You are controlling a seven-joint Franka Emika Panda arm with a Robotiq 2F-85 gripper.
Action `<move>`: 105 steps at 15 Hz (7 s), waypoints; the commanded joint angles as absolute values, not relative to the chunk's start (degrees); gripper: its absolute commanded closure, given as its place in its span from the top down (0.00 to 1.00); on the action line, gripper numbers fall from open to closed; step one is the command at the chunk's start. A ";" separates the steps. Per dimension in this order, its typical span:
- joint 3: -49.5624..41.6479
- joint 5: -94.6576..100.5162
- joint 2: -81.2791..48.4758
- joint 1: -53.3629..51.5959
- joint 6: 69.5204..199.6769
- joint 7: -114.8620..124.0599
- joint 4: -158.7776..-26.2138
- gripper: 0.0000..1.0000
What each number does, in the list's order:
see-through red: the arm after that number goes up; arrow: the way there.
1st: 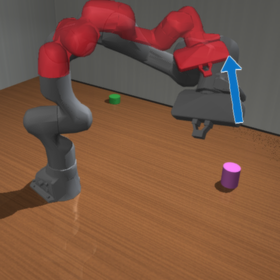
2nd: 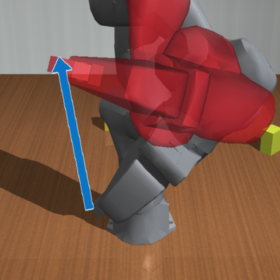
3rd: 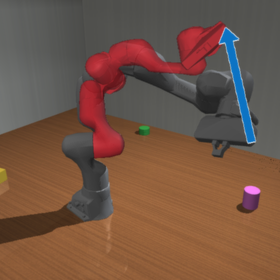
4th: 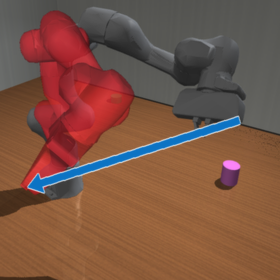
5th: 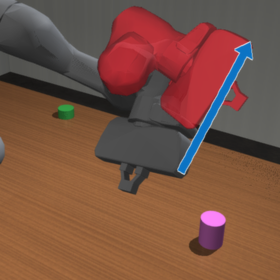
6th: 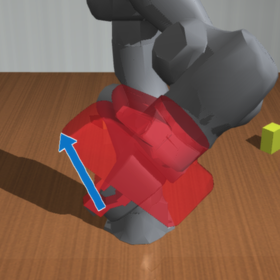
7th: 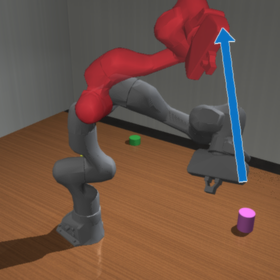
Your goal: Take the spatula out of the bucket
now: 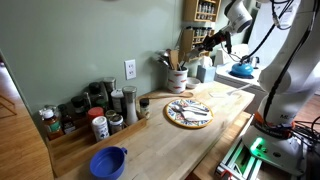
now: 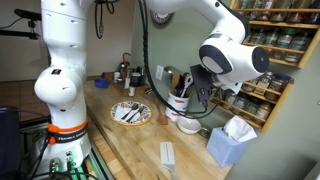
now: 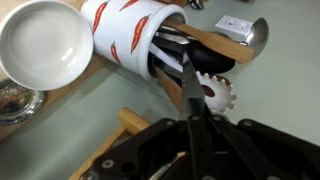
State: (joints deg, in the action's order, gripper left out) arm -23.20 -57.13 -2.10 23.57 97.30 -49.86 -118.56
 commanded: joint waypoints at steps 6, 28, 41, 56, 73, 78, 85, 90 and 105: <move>-26.13 -56.06 7.64 25.77 91.25 -45.32 -120.97 0.00; -34.41 -46.79 25.45 27.87 73.91 -45.62 -130.80 0.00; -26.32 -58.43 13.92 24.28 87.71 -59.27 -147.29 0.00; -26.60 -62.80 3.61 24.08 81.58 -64.38 -145.34 0.00; -25.55 -77.39 -21.02 25.86 76.90 -76.67 -143.88 0.00; -24.32 -80.43 -23.03 24.40 81.58 -78.20 -143.25 0.00; -23.61 -80.71 -23.79 23.63 83.84 -78.80 -142.60 0.00; -23.57 -80.54 -24.35 24.14 82.56 -78.74 -142.07 0.40; -26.34 -75.33 -21.41 23.42 85.95 -74.84 -142.57 1.00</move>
